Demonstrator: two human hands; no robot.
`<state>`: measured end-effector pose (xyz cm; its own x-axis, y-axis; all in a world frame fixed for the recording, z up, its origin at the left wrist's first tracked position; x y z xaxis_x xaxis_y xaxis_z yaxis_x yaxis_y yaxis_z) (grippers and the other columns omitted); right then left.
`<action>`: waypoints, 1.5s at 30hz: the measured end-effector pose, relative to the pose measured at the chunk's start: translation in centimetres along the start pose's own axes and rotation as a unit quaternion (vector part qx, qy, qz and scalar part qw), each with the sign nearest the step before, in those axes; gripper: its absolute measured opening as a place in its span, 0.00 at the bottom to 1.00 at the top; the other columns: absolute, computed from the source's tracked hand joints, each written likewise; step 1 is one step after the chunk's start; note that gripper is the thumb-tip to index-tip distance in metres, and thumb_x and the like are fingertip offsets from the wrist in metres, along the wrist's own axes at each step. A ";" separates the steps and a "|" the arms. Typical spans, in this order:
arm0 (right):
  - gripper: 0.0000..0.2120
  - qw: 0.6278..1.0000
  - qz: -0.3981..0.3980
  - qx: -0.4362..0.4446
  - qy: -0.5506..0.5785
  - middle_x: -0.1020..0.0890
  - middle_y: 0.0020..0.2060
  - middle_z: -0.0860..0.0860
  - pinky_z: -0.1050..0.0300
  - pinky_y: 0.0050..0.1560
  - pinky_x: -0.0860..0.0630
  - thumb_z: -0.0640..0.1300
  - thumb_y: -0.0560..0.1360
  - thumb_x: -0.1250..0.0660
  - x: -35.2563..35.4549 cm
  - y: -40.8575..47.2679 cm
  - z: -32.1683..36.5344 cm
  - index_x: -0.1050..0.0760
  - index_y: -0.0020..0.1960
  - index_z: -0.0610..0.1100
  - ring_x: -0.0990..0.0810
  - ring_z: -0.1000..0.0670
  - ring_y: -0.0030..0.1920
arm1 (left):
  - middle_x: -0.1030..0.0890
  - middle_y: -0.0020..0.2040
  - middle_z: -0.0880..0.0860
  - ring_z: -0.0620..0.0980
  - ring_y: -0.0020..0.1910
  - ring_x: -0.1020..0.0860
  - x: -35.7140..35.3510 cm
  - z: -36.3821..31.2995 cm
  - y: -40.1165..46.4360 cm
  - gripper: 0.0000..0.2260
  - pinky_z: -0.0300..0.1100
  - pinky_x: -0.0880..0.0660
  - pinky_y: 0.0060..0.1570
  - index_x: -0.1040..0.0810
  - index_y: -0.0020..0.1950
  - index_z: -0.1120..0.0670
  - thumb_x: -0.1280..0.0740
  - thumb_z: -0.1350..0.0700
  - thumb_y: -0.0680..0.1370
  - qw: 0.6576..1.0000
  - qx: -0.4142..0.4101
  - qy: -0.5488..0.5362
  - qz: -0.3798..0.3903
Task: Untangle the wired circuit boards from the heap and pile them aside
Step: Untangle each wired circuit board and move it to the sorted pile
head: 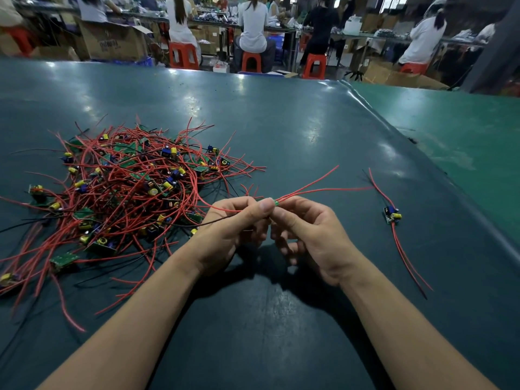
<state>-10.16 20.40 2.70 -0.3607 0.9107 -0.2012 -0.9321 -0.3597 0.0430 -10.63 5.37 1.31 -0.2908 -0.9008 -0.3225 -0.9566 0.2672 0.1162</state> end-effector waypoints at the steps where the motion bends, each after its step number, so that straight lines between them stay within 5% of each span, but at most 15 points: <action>1: 0.07 1.000 0.014 -0.015 0.014 0.21 0.31 0.48 0.64 0.20 0.31 0.51 0.66 0.24 0.0 0.0 0.1 0.18 0.41 0.51 0.26 0.52 0.24 | 0.27 0.29 0.53 0.48 0.29 0.30 0.0 0.0 0.0 0.15 0.41 0.33 0.34 0.26 0.36 0.59 0.26 0.51 0.71 1.000 0.000 -0.001 -0.003; 13: 0.13 0.998 0.018 -0.067 -0.012 0.23 0.25 0.47 0.66 0.19 0.34 0.54 0.69 0.30 0.6 -0.1 0.3 0.20 0.31 0.46 0.27 0.52 0.20 | 0.27 0.28 0.52 0.49 0.28 0.32 0.1 -0.3 0.0 0.12 0.42 0.35 0.31 0.26 0.32 0.51 0.26 0.50 0.70 0.998 0.014 0.053 0.028; 17: 0.17 0.984 -0.176 0.024 -0.008 0.22 0.24 0.48 0.66 0.19 0.35 0.46 0.77 0.32 1.0 0.4 0.3 0.20 0.30 0.45 0.29 0.53 0.20 | 0.22 0.32 0.52 0.47 0.30 0.30 0.0 -0.1 0.4 0.15 0.36 0.30 0.31 0.19 0.34 0.51 0.19 0.43 0.60 0.999 0.019 0.014 -0.028; 22: 0.13 0.866 -0.462 0.113 0.158 0.22 0.24 0.51 0.65 0.20 0.36 0.43 0.80 0.38 4.2 0.4 0.8 0.26 0.37 0.43 0.29 0.54 0.20 | 0.23 0.29 0.52 0.48 0.28 0.31 0.0 0.0 0.4 0.12 0.36 0.33 0.28 0.21 0.32 0.53 0.28 0.47 0.71 0.988 -0.039 0.106 -0.109; 24: 0.14 0.840 -0.480 0.073 0.243 0.20 0.25 0.52 0.65 0.21 0.32 0.49 0.81 0.37 5.1 0.1 0.5 0.26 0.40 0.43 0.26 0.55 0.21 | 0.24 0.27 0.53 0.46 0.26 0.31 -0.1 0.2 -0.1 0.14 0.39 0.34 0.28 0.23 0.33 0.55 0.30 0.48 0.74 0.951 -0.103 0.268 -0.114; 27: 0.17 0.865 -0.418 0.012 0.276 0.20 0.25 0.52 0.67 0.20 0.33 0.53 0.81 0.38 4.8 0.4 0.0 0.25 0.40 0.43 0.26 0.57 0.21 | 0.27 0.27 0.46 0.45 0.27 0.31 -0.4 0.0 -1.1 0.14 0.41 0.32 0.31 0.25 0.33 0.54 0.30 0.49 0.76 0.828 -0.207 0.502 -0.143; 31: 0.18 0.907 -0.365 0.000 0.212 0.25 0.23 0.52 0.67 0.20 0.40 0.52 0.81 0.40 3.7 1.0 0.1 0.24 0.38 0.42 0.31 0.55 0.19 | 0.20 0.37 0.48 0.54 0.39 0.26 0.7 -2.9 -2.1 0.09 0.46 0.31 0.38 0.21 0.39 0.52 0.31 0.49 0.76 0.642 -0.299 0.630 -0.320; 33: 0.18 0.918 -0.355 0.006 0.175 0.26 0.23 0.52 0.67 0.20 0.40 0.52 0.81 0.40 3.4 1.1 0.1 0.24 0.38 0.42 0.33 0.55 0.19 | 0.20 0.44 0.52 0.58 0.47 0.27 2.2 -3.8 -2.3 0.08 0.49 0.31 0.45 0.20 0.48 0.52 0.31 0.49 0.75 0.589 -0.240 0.674 -0.376; 36: 0.17 0.935 -0.328 0.009 0.137 0.26 0.24 0.51 0.65 0.20 0.41 0.51 0.80 0.38 3.2 1.0 0.1 0.23 0.38 0.42 0.34 0.54 0.20 | 0.23 0.55 0.55 0.61 0.57 0.30 4.2 -3.7 -2.1 0.16 0.54 0.33 0.54 0.20 0.58 0.52 0.31 0.45 0.75 0.576 -0.015 0.730 -0.368; 38: 0.17 0.942 -0.313 0.010 0.122 0.26 0.24 0.51 0.65 0.20 0.41 0.50 0.80 0.38 3.0 0.9 0.1 0.23 0.38 0.41 0.34 0.54 0.20 | 0.22 0.56 0.55 0.61 0.58 0.29 4.4 -3.3 -2.0 0.17 0.54 0.32 0.55 0.20 0.59 0.52 0.33 0.43 0.76 0.569 0.038 0.748 -0.341; 42: 0.16 0.948 -0.299 0.013 0.106 0.26 0.24 0.50 0.65 0.21 0.41 0.49 0.80 0.38 3.0 1.0 0.1 0.23 0.39 0.41 0.34 0.54 0.20 | 0.18 0.51 0.55 0.60 0.52 0.24 4.2 -3.6 -1.8 0.11 0.53 0.30 0.51 0.18 0.54 0.52 0.33 0.49 0.77 0.584 -0.005 0.726 -0.363; 45: 0.16 0.949 -0.297 0.013 0.102 0.26 0.24 0.50 0.65 0.21 0.41 0.48 0.80 0.38 3.1 1.0 0.0 0.23 0.38 0.41 0.34 0.53 0.21 | 0.16 0.49 0.56 0.61 0.50 0.23 4.0 -3.8 -2.1 0.08 0.52 0.29 0.50 0.17 0.53 0.53 0.30 0.54 0.76 0.635 -0.106 0.655 -0.395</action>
<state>-12.20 22.84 2.12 0.2396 0.8917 -0.3839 -0.9707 0.2122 -0.1130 -9.72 -0.06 3.32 0.6762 -0.2745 0.6837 -0.7303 -0.3725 0.5727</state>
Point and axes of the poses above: each hand's wrist, its own y-axis towards the middle knuckle, its own x-axis out of the back of the hand, z = x × y, the point moved 2 cm from there along y, towards the middle knuckle
